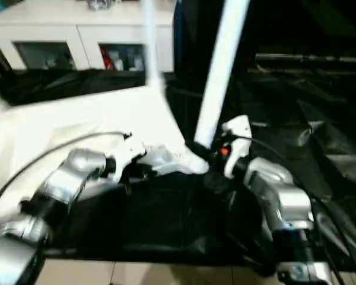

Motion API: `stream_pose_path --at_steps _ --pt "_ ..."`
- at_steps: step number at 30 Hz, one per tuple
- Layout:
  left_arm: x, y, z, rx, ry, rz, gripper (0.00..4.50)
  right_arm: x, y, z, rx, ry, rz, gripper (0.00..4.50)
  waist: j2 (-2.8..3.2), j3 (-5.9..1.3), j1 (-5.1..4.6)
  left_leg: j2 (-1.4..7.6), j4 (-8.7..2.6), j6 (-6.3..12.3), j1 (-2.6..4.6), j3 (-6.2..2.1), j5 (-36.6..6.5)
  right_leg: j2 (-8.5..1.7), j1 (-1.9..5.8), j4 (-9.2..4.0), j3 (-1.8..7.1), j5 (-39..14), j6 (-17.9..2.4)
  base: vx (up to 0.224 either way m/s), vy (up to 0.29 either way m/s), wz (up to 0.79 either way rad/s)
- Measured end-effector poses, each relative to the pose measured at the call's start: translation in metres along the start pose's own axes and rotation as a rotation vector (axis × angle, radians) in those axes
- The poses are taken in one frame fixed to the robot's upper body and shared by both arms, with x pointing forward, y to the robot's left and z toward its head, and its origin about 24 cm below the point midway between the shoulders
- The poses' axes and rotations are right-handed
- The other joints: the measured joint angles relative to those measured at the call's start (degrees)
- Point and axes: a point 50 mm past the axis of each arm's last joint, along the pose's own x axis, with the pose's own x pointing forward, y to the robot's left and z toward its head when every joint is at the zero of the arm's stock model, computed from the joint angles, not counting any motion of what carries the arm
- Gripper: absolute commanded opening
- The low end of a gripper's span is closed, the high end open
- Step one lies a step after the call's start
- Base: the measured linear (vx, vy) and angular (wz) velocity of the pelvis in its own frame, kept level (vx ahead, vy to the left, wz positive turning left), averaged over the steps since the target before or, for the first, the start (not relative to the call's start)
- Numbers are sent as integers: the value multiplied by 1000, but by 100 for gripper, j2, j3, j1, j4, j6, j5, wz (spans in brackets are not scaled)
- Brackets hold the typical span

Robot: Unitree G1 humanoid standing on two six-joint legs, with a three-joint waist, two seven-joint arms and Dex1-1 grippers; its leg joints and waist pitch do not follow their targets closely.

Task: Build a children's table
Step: Insert table leg to table base

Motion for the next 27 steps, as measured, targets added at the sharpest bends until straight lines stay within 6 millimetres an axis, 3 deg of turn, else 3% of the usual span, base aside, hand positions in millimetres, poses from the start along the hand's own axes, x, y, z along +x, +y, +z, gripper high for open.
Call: stream_pose_path --at_steps 6,11,13,16,19,27 --pt "-5 -18 -6 115 -60 -87 0 8 -3 2 0 7 9 191 -3 2 173 -1 0 -1 3 3 2 -3 4 4 7 -23 38 0 0 0" --pt "-4 -23 -5 138 -73 -74 0 12 -3 11 -24 -6 27 191 -16 10 224 -8 0 0 0 12 2 -9 2 3 15 -25 41 0 0 0" --pt "-4 -23 -4 147 -75 -69 46 12 -4 10 -25 -4 30 191 -18 11 250 -7 -1 0 0 12 2 -9 1 4 15 -25 41 0 0 0" --pt "-1 -22 -3 120 -114 -50 71 12 -4 10 -30 -4 39 191 -44 22 291 -7 -1 -1 0 11 3 -9 1 6 13 -24 41 0 0 0" --pt "0 -21 0 104 -132 -60 102 12 -3 10 -31 -2 43 191 -91 44 283 -7 3 -1 -4 12 3 -9 1 2 14 -22 38 0 0 0" --pt "-1 -16 -1 119 -111 -66 105 10 -3 7 -30 1 41 191 -90 44 280 -6 0 -2 0 10 3 -6 1 6 14 -5 10 0 0 0"
